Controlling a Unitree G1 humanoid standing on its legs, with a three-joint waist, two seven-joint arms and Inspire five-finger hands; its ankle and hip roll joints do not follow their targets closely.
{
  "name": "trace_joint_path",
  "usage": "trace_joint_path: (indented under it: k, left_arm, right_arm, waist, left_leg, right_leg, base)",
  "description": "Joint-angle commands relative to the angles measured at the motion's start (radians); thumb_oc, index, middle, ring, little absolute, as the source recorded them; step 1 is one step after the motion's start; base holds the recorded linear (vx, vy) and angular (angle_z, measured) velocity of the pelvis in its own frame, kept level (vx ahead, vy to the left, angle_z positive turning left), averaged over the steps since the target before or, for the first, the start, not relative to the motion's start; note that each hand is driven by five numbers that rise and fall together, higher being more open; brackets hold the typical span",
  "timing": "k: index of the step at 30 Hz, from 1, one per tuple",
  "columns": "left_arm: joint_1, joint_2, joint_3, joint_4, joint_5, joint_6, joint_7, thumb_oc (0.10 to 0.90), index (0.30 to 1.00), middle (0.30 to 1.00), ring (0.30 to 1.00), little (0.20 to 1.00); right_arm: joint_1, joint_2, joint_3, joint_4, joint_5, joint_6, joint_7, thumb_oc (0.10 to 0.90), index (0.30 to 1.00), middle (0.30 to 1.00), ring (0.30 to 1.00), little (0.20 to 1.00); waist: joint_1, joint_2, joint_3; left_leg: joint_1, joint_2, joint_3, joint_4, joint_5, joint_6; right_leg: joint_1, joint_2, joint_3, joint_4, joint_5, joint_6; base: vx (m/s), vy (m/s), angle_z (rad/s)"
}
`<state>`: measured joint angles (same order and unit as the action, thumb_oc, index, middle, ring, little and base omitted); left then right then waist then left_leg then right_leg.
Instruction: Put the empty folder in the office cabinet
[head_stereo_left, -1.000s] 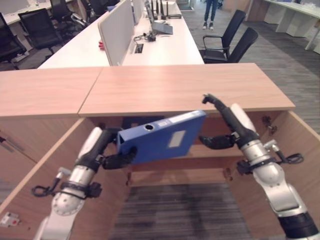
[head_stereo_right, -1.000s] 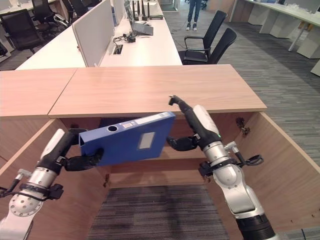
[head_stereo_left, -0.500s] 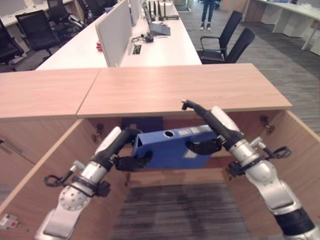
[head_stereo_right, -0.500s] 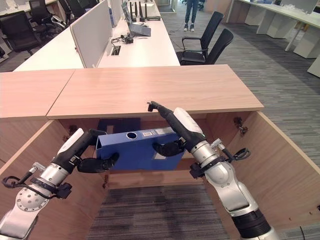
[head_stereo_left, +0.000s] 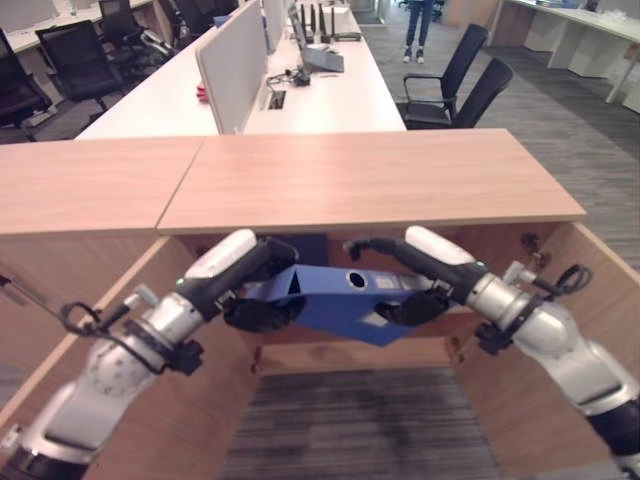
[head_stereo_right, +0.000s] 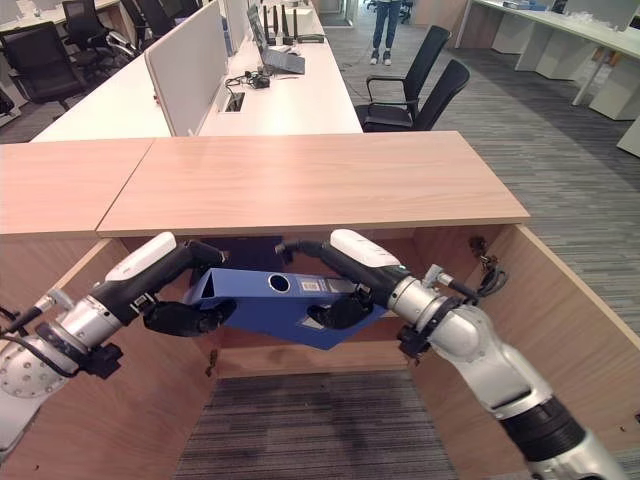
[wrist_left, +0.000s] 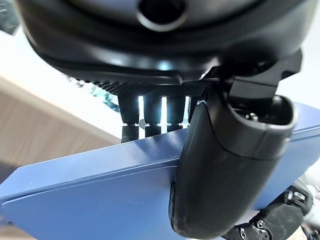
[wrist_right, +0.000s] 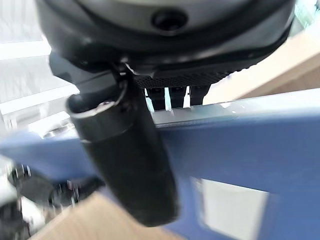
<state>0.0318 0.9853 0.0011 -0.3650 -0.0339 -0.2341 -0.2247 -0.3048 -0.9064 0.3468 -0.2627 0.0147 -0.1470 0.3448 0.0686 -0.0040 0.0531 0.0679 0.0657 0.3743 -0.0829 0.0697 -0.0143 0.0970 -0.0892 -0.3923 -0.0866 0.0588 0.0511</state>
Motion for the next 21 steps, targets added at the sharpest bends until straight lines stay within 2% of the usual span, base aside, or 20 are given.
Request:
trace_joint_path:
  k: [1, 2, 6, 10, 11, 16, 18, 21]
  left_arm:
    - [-0.154, 0.055, 0.053, -0.106, -0.106, -0.148, 0.067, 0.400, 0.300, 0.300, 0.300, 0.300]
    - [-0.155, 0.056, 0.064, -0.115, -0.102, -0.151, 0.070, 0.400, 0.300, 0.300, 0.300, 0.300]
    - [-0.177, 0.058, 0.086, -0.158, -0.084, -0.161, 0.076, 0.400, 0.300, 0.300, 0.300, 0.300]
    - [-0.204, 0.046, 0.076, -0.177, -0.084, -0.164, 0.078, 0.400, 0.300, 0.300, 0.300, 0.300]
    - [-0.221, 0.035, 0.065, -0.187, -0.091, -0.165, 0.078, 0.400, 0.300, 0.300, 0.300, 0.300]
    - [-0.245, 0.007, 0.044, -0.202, -0.115, -0.163, 0.076, 0.400, 0.300, 0.300, 0.300, 0.300]
    - [-0.253, -0.022, 0.036, -0.206, -0.134, -0.164, 0.080, 0.400, 0.300, 0.300, 0.300, 0.300]
    - [-0.258, -0.034, 0.025, -0.211, -0.153, -0.159, 0.079, 0.400, 0.300, 0.300, 0.300, 0.300]
  right_arm:
    - [-0.122, -0.004, 0.020, -0.049, 0.100, -0.040, 0.039, 0.425, 0.338, 0.338, 0.338, 0.338]
    - [-0.123, -0.013, 0.032, -0.048, 0.100, -0.037, 0.056, 0.408, 0.312, 0.312, 0.312, 0.312]
    - [-0.114, -0.002, 0.083, -0.014, 0.114, -0.023, 0.106, 0.435, 0.352, 0.352, 0.352, 0.352]
    - [-0.099, 0.043, 0.108, 0.009, 0.112, -0.020, 0.112, 0.400, 0.300, 0.300, 0.300, 0.300]
    - [-0.085, 0.086, 0.126, 0.023, 0.112, -0.018, 0.114, 0.400, 0.300, 0.300, 0.300, 0.300]
    - [-0.051, 0.168, 0.143, 0.056, 0.093, -0.018, 0.102, 0.400, 0.300, 0.300, 0.300, 0.300]
    - [-0.006, 0.249, 0.137, 0.103, 0.095, -0.017, 0.059, 0.400, 0.300, 0.300, 0.300, 0.300]
    - [0.042, 0.327, 0.134, 0.163, 0.138, -0.003, 0.032, 0.400, 0.300, 0.300, 0.300, 0.300]
  waist:
    - [0.005, -0.047, -0.108]
    - [0.005, -0.048, -0.108]
    - [0.006, -0.045, -0.108]
    - [0.007, -0.044, -0.108]
    - [0.007, -0.042, -0.107]
    - [0.007, -0.041, -0.107]
    - [0.005, -0.036, -0.106]
    - [0.003, -0.035, -0.106]
  left_leg:
    - [-0.019, -0.006, -0.052, -0.004, -0.042, -0.067]
    - [-0.019, -0.005, -0.052, -0.004, -0.042, -0.068]
    - [-0.021, -0.005, -0.054, -0.004, -0.042, -0.070]
    - [-0.021, -0.006, -0.055, -0.004, -0.042, -0.070]
    - [-0.021, -0.006, -0.056, -0.004, -0.042, -0.069]
    - [-0.023, -0.005, -0.058, -0.004, -0.043, -0.066]
    - [-0.022, -0.007, -0.059, -0.004, -0.044, -0.063]
    - [-0.022, -0.008, -0.059, -0.004, -0.044, -0.061]
  right_leg:
    - [0.008, -0.015, -0.035, -0.001, -0.028, 0.077]
    - [0.008, -0.015, -0.035, -0.001, -0.029, 0.078]
    - [0.007, -0.015, -0.037, -0.001, -0.029, 0.080]
    - [0.008, -0.015, -0.038, -0.001, -0.030, 0.079]
    - [0.008, -0.016, -0.039, -0.001, -0.030, 0.077]
    - [0.009, -0.018, -0.042, -0.001, -0.031, 0.076]
    - [0.011, -0.019, -0.043, -0.001, -0.031, 0.075]
    - [0.011, -0.020, -0.042, -0.001, -0.030, 0.074]
  base:
    - [0.00, 0.000, 0.00]
    - [0.00, 0.000, 0.00]
    - [0.00, 0.000, 0.00]
    - [0.00, 0.000, 0.00]
    - [0.00, 0.000, 0.00]
    - [0.00, 0.000, 0.00]
    - [0.00, 0.000, 0.00]
    - [0.00, 0.000, 0.00]
